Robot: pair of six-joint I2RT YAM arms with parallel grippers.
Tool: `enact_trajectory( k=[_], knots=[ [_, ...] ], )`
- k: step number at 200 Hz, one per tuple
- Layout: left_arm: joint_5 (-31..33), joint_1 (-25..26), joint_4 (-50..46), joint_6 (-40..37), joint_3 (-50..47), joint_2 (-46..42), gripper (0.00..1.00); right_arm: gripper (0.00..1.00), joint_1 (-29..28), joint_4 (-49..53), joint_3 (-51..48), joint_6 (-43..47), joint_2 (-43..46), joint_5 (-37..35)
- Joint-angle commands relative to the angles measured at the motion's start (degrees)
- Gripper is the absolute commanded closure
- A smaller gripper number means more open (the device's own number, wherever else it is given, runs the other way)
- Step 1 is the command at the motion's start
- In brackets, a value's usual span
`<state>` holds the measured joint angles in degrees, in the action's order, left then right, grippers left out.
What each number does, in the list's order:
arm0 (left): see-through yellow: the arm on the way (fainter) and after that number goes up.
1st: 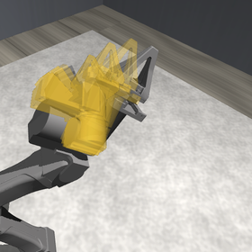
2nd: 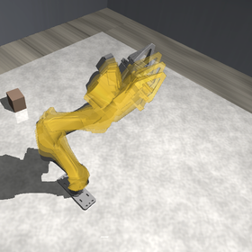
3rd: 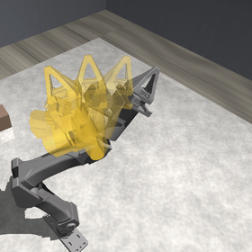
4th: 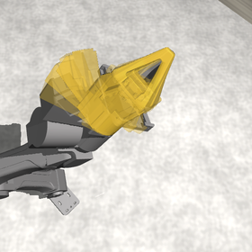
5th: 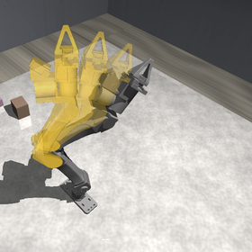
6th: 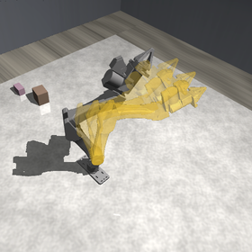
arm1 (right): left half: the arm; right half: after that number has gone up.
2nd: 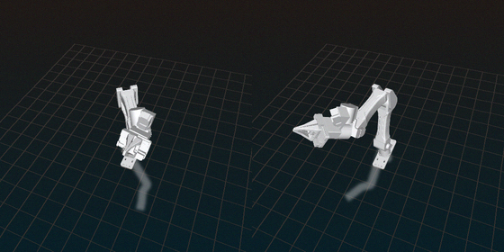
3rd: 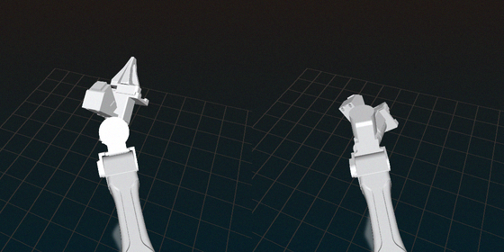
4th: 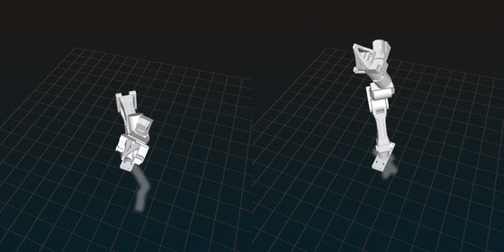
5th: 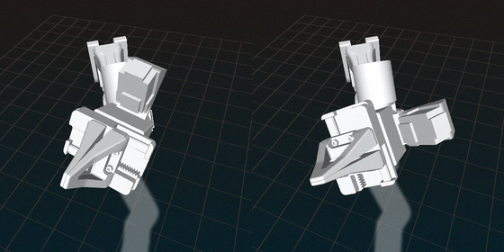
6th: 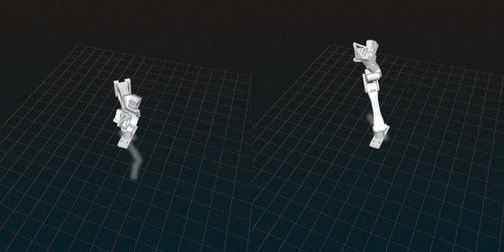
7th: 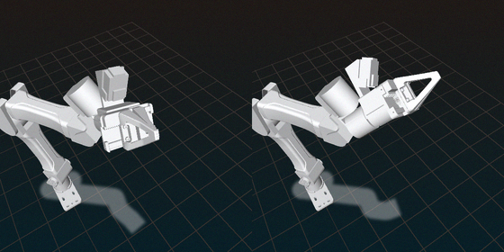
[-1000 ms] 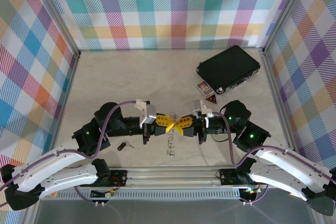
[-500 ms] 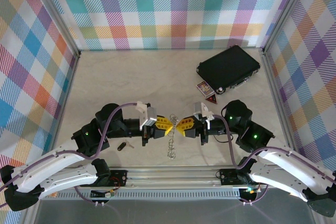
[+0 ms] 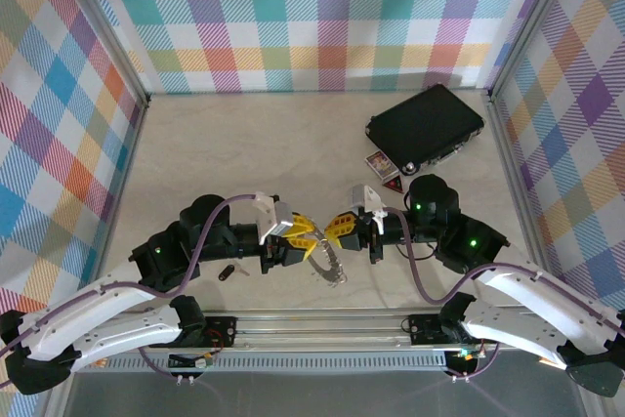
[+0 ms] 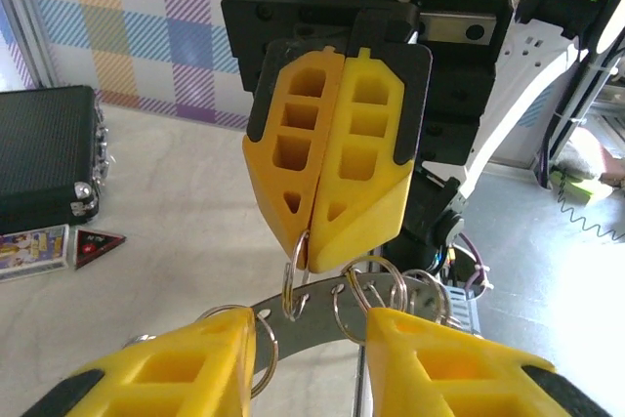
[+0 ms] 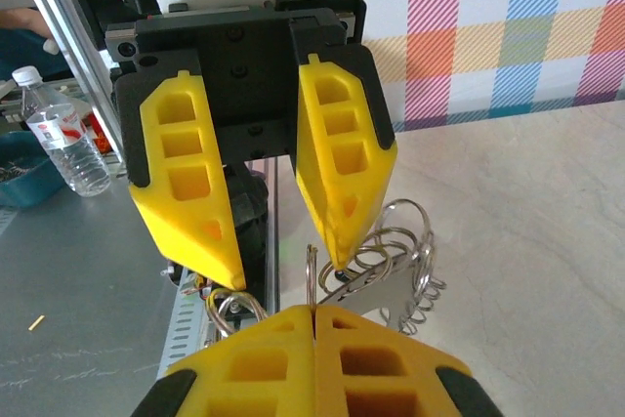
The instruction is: Put the keys on the keyring
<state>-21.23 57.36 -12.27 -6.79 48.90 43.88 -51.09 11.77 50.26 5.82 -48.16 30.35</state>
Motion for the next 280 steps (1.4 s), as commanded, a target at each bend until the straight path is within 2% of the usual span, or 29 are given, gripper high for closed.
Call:
enact_trajectory(
  k=[1, 67, 176, 218, 257, 280],
  knots=[
    [1.9, 0.7, -1.1, 0.1, 1.2, -2.2, 0.62, 1.00, 0.0, -0.2, 1.4, 2.6, 0.9, -0.5],
    [1.0, 0.7, -8.4, -3.3, 6.6, 1.7, 0.58, 1.00, 0.0, 4.9, 4.7, 7.5, -0.7, 1.7],
    [0.7, 0.7, -9.1, -6.4, 10.3, 5.9, 0.58, 1.00, -0.1, 10.1, 6.9, 11.6, -1.0, 3.2],
    [-0.1, 0.7, -11.0, -7.0, 11.5, 8.1, 0.62, 1.00, -0.1, 10.5, 7.0, 11.8, -1.2, 3.6],
    [-0.6, 0.7, -11.1, -7.3, 11.5, 8.6, 0.71, 1.00, -0.2, 10.5, 7.1, 12.0, -1.4, 3.9],
    [-1.9, 0.7, -11.1, -6.9, 11.5, 8.0, 0.70, 1.00, -0.3, 10.6, 7.1, 12.1, -1.4, 3.8]
  ],
)
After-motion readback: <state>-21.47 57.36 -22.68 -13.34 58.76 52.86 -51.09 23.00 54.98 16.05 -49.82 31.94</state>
